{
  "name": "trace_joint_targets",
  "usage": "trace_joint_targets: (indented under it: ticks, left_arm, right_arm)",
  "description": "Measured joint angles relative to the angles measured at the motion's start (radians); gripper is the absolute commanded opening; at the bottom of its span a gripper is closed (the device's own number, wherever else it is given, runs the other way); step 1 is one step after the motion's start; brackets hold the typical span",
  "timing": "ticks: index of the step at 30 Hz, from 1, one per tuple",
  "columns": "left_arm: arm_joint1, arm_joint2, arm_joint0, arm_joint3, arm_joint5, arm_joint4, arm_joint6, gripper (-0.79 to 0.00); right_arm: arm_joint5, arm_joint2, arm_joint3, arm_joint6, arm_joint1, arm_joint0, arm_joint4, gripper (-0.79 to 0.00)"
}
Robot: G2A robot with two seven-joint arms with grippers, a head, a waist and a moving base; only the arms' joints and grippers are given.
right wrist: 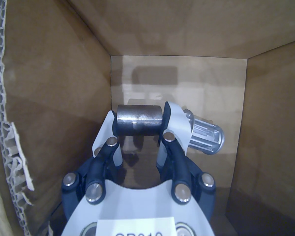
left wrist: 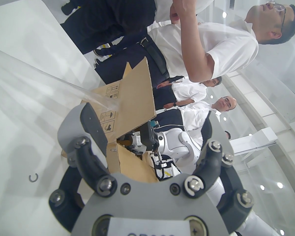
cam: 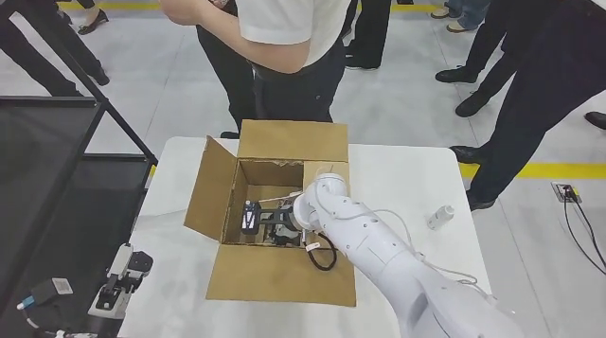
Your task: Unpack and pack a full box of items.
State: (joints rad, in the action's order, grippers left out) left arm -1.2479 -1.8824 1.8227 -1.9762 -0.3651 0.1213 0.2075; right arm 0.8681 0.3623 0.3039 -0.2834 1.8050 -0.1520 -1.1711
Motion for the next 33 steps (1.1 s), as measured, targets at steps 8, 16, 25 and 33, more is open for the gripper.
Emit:
trace_joint_targets:
  ticks: [8, 16, 25, 33]
  left_arm:
    - [-0.002, 0.004, -0.003, -0.002, 0.004, -0.008, 0.0, 0.0]
    - [-0.003, 0.005, -0.008, -0.001, 0.004, -0.006, 0.002, 0.0]
    - [-0.004, 0.003, -0.019, 0.006, 0.013, -0.006, 0.009, 0.0]
    - [-0.005, 0.01, -0.035, 0.006, 0.024, -0.017, 0.017, 0.0]
  right_arm:
    - [-0.008, 0.005, 0.011, 0.031, -0.004, 0.002, -0.028, -0.425]
    - [-0.011, 0.017, 0.017, 0.035, -0.008, 0.001, -0.039, -0.413]
    - [-0.028, 0.032, 0.066, 0.105, -0.026, 0.01, -0.076, -0.296]
    - [-0.077, 0.058, 0.191, 0.241, -0.087, -0.007, -0.169, -0.095]
